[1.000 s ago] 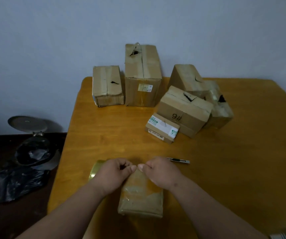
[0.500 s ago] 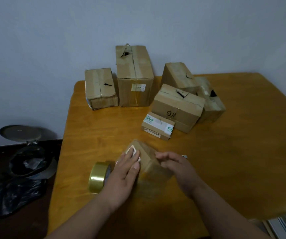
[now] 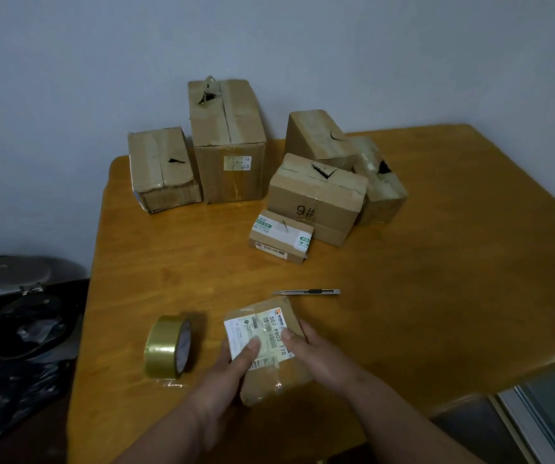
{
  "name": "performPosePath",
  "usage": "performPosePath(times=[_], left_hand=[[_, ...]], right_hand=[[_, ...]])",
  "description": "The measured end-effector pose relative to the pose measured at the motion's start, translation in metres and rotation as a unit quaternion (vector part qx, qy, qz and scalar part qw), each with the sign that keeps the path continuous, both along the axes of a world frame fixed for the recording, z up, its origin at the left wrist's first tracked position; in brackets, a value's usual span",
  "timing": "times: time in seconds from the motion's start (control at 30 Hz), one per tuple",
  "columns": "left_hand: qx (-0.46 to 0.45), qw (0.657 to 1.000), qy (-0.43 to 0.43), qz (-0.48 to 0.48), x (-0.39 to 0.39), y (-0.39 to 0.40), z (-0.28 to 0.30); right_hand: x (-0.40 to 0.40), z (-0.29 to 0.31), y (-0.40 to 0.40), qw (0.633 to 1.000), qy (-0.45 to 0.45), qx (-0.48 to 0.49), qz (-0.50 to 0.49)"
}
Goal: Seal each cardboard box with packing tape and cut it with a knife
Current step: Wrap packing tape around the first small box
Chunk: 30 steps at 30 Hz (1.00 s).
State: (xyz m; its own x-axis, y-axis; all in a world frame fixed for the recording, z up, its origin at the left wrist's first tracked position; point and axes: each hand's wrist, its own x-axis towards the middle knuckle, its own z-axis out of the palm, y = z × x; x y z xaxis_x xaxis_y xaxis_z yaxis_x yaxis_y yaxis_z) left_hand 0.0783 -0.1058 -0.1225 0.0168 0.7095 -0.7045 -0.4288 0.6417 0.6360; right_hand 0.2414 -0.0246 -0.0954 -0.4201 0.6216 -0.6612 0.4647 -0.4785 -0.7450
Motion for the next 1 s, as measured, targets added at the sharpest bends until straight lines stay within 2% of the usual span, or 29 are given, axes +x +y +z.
performPosePath(times=[0.1,0.27,0.33,0.43,0.53,0.63,0.67,0.77,0.8,0.93,1.0], left_hand=[[-0.01,1.0,-0.014,-0.005,0.004,0.01,0.009],[-0.013,0.997,0.067,-0.021,0.022,0.035,0.027],[-0.01,0.996,0.084,-0.028,0.04,0.05,0.031],[-0.002,0.992,0.109,-0.065,0.085,0.076,0.039],[0.006,0.98,0.173,-0.099,0.14,0.108,0.038],[0.019,0.926,0.335,-0.171,0.19,0.135,0.03],[0.015,0.92,0.35,-0.177,0.206,0.145,0.03],[0.019,0.939,0.292,-0.179,0.244,0.168,0.035],[0.019,0.945,0.275,-0.177,0.253,0.175,0.035],[0.027,0.922,0.317,-0.22,0.277,0.206,0.041],[0.029,0.923,0.311,-0.224,0.286,0.233,0.045]], right_hand=[[0.008,0.005,0.012,0.999,0.003,-0.048,-0.021],[0.053,0.02,0.045,0.998,0.022,-0.022,-0.063],[0.075,0.026,0.059,0.996,0.032,0.019,-0.083],[0.113,0.032,0.083,0.979,-0.036,0.145,-0.141],[0.163,0.032,0.102,0.951,-0.069,0.185,-0.236],[0.216,0.017,0.118,0.936,-0.068,0.121,-0.325],[0.23,0.012,0.121,0.937,-0.048,0.074,-0.339],[0.261,0.002,0.126,0.949,-0.006,-0.008,-0.316],[0.27,0.0,0.131,0.95,-0.004,-0.007,-0.312],[0.299,-0.002,0.17,0.943,-0.003,0.009,-0.333],[0.309,0.005,0.195,0.949,-0.014,0.031,-0.314]])
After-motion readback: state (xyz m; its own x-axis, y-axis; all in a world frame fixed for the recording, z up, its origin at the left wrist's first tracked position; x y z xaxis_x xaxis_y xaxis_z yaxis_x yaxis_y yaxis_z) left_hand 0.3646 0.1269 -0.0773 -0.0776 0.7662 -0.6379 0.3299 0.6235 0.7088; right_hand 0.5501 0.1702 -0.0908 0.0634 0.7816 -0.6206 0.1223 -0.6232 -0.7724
